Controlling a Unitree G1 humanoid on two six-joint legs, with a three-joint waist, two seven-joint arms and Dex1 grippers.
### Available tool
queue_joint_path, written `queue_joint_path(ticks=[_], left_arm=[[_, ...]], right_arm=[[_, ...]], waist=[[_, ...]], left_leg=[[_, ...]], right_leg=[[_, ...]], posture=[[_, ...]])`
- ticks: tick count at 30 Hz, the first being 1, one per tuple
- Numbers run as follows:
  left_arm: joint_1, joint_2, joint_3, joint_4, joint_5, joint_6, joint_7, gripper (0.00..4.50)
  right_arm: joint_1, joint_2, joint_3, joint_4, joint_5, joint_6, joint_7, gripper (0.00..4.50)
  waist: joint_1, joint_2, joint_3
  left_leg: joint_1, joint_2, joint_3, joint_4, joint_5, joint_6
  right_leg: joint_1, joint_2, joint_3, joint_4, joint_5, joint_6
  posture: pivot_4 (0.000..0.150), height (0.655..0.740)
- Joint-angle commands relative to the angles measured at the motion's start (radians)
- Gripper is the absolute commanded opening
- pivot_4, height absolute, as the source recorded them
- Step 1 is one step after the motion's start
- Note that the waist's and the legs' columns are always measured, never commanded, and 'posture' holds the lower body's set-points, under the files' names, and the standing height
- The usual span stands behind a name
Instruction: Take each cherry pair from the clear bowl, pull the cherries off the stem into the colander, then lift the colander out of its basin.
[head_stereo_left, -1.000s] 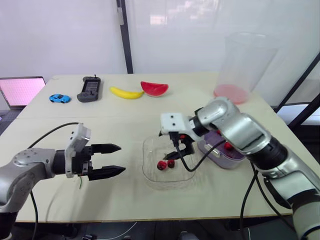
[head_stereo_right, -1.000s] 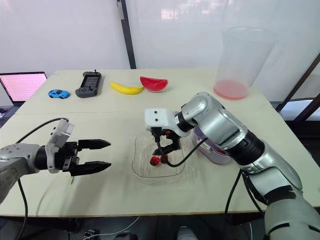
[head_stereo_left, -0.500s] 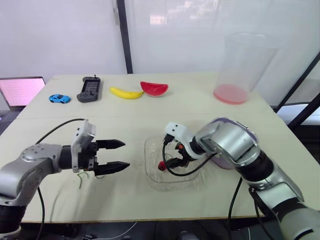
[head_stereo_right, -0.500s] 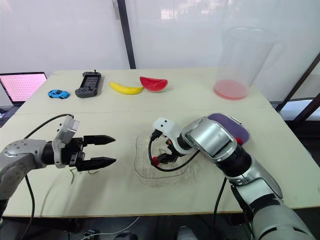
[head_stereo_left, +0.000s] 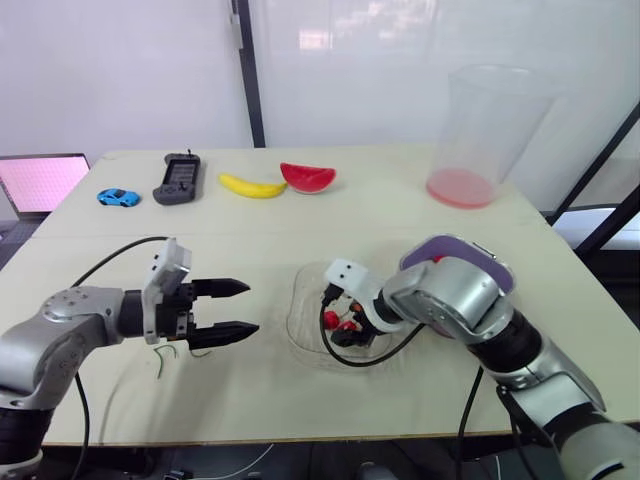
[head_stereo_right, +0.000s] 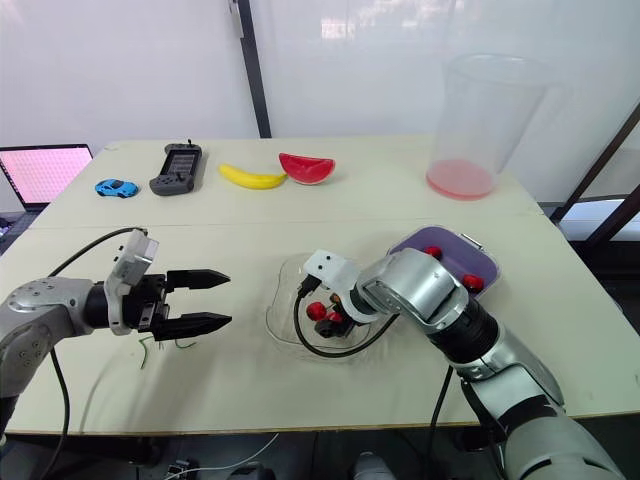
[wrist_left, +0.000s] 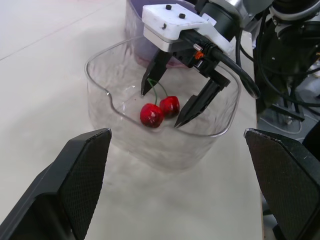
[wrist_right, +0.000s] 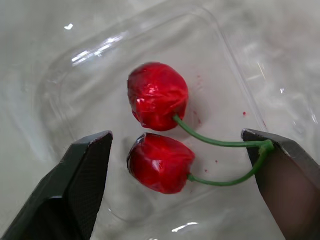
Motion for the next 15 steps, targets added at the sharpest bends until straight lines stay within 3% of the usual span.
queue_joint_path(ticks=[1, 9, 15], left_arm=[[-0.018, -0.003, 0.000, -0.008, 0.001, -0.013, -0.009, 4.50], [-0.014, -0.012, -0.003, -0.007, 0.010, -0.022, -0.012, 4.50], [-0.015, -0.018, -0.012, -0.002, 0.021, -0.032, -0.019, 4.50]], right_arm=[[-0.032, -0.004, 0.007, -0.023, 0.052, 0.007, -0.036, 3.21], [-0.078, -0.010, 0.058, -0.056, 0.067, -0.001, -0.055, 3.21], [-0.220, -0.146, 0.312, -0.101, -0.080, -0.318, 0.139, 3.21]], waist=[[0.000, 0.000, 0.000], [0.000, 0.000, 0.000], [0.000, 0.000, 0.000]], left_leg=[[0.000, 0.000, 0.000, 0.000, 0.000, 0.000], [0.000, 0.000, 0.000, 0.000, 0.000, 0.000], [0.000, 0.000, 0.000, 0.000, 0.000, 0.000]], right_leg=[[0.000, 0.000, 0.000, 0.000, 0.000, 0.000], [0.000, 0.000, 0.000, 0.000, 0.000, 0.000], [0.000, 0.000, 0.000, 0.000, 0.000, 0.000]], posture=[[0.150, 0.7380], [0.150, 0.7380], [0.150, 0.7380]])
